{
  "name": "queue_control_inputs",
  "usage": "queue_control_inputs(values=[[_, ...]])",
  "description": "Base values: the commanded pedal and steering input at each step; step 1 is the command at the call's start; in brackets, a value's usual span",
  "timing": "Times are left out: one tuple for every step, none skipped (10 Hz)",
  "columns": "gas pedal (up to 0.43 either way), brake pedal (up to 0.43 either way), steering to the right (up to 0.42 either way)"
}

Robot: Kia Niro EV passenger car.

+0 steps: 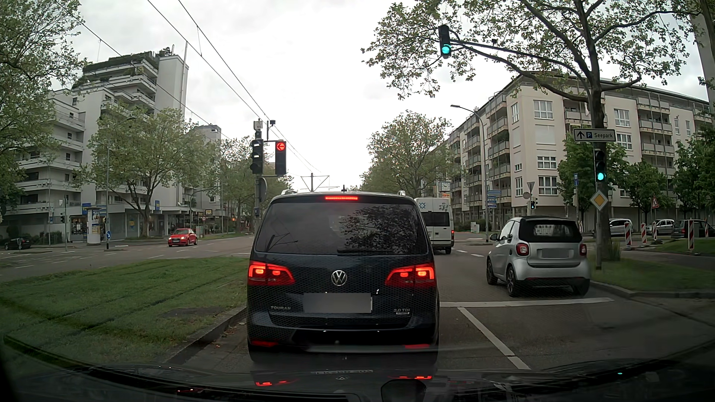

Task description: Follow the waypoints while adhering to traffic rules and regulations

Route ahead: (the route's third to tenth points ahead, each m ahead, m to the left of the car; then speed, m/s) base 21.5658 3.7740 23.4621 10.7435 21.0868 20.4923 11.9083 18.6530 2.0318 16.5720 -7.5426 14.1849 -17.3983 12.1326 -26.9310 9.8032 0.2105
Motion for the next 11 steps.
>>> queue_control_inputs(values=[[0.0, 0.122, 0.001], [0.0, 0.14, 0.001], [0.0, 0.165, 0.0], [0.0, 0.183, -0.002], [0.0, 0.201, -0.003], [0.0, 0.207, -0.004], [0.0, 0.213, -0.005], [0.0, 0.22, -0.005], [0.0, 0.226, -0.005], [0.0, 0.226, -0.006], [0.0, 0.232, -0.006]])
